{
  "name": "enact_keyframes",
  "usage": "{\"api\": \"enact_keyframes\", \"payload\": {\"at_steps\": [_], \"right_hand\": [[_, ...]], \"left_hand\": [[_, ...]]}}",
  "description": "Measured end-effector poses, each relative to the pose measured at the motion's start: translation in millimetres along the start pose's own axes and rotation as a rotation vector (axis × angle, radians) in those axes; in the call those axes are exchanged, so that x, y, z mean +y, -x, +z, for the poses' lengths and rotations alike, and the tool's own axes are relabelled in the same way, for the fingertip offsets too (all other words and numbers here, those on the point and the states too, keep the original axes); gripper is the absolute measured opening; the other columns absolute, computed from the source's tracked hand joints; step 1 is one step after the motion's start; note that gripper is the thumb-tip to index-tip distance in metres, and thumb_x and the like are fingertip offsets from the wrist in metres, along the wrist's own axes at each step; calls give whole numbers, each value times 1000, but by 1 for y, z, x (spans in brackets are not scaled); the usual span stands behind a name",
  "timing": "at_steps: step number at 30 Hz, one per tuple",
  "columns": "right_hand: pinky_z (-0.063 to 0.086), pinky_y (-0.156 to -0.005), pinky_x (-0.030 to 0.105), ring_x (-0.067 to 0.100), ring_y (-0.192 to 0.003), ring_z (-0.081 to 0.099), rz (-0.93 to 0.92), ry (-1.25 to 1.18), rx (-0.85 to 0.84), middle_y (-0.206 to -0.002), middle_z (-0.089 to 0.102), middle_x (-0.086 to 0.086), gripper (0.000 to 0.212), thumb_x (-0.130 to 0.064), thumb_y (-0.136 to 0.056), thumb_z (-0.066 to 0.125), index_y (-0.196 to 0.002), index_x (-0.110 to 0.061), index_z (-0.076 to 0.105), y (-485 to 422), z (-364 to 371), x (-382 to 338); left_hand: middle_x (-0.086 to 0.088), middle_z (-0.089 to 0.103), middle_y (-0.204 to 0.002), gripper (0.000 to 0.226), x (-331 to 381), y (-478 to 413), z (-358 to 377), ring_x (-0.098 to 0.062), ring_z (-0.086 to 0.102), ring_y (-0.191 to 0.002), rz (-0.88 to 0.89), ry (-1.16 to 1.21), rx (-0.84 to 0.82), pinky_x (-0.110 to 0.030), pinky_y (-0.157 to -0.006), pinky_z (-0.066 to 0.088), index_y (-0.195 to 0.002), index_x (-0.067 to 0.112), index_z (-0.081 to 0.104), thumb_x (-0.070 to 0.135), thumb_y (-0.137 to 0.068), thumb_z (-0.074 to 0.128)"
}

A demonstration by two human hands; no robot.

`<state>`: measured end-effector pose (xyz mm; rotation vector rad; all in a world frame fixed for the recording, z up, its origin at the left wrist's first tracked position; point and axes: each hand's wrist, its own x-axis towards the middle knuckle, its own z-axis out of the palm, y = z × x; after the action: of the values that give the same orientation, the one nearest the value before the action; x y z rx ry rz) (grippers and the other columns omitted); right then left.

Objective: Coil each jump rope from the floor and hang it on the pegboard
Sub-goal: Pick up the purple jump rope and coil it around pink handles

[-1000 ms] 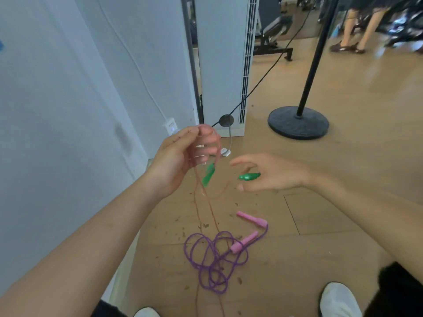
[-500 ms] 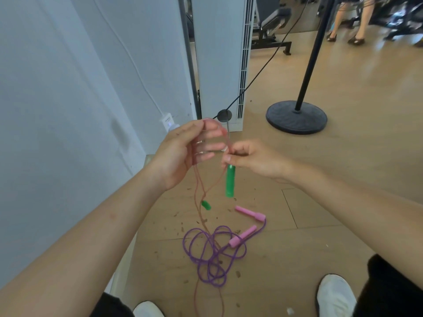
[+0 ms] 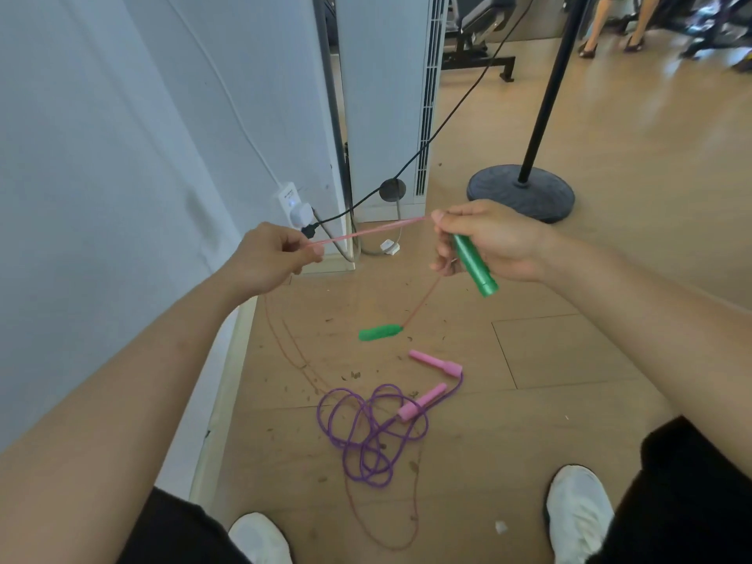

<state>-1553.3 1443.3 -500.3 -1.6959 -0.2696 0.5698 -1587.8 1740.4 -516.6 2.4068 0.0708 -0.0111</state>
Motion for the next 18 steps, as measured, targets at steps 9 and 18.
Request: {"api": "enact_keyframes", "payload": {"at_steps": [9, 18], "right_hand": [[56, -68, 32, 21, -74, 68, 52, -13, -19, -72, 64, 5, 19, -20, -102, 50, -100, -7, 65, 4, -6, 1], [55, -73, 36, 24, -75, 68, 133, -56, -178, -80, 67, 10, 32, -20, -104, 44, -118, 3, 61, 8, 10, 2]], "left_hand": [[2, 76, -94, 8, -6, -3, 6, -9, 66, -92, -89, 55, -180, -22, -83, 45, -92, 21, 78, 26, -88, 73], [7, 71, -118, 28, 45, 13, 50, -4, 66, -108, 209, 388, -241, -16, -90, 51, -122, 24, 65, 20, -94, 68]]}}
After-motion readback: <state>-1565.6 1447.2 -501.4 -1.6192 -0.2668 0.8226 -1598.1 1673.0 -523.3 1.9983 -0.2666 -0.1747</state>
